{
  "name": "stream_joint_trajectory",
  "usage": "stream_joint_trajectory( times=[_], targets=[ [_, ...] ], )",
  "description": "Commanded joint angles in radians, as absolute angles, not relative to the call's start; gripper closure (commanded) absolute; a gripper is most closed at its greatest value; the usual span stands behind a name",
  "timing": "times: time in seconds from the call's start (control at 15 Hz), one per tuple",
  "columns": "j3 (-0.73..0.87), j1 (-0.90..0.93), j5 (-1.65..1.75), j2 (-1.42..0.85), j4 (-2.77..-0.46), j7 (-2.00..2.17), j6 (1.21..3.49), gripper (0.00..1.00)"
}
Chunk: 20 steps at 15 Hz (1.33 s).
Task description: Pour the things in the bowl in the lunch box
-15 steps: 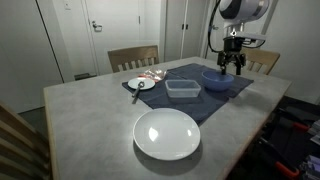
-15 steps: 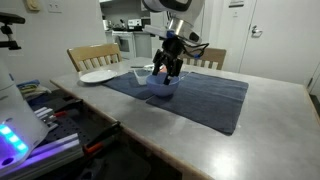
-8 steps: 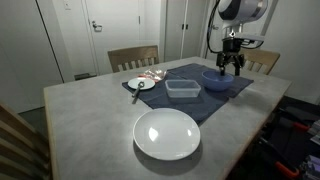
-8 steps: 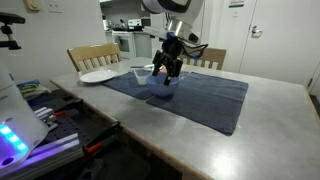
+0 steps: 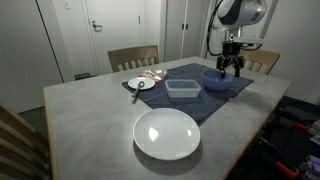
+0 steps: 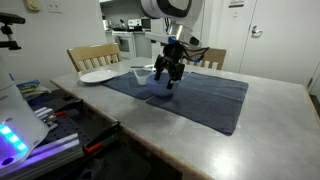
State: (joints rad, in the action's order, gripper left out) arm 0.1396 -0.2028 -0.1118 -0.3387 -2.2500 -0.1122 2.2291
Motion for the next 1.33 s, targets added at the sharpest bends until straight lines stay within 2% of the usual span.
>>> stream_joint_trajectory(
  times=[0.0,1.27],
  targets=[
    [0.138,-0.204,-0.110,-0.339,-2.248,-0.111,2.228,0.00],
    [0.095,-0.216,-0.185,-0.463,-2.159,-0.154,2.268,0.00]
  ],
)
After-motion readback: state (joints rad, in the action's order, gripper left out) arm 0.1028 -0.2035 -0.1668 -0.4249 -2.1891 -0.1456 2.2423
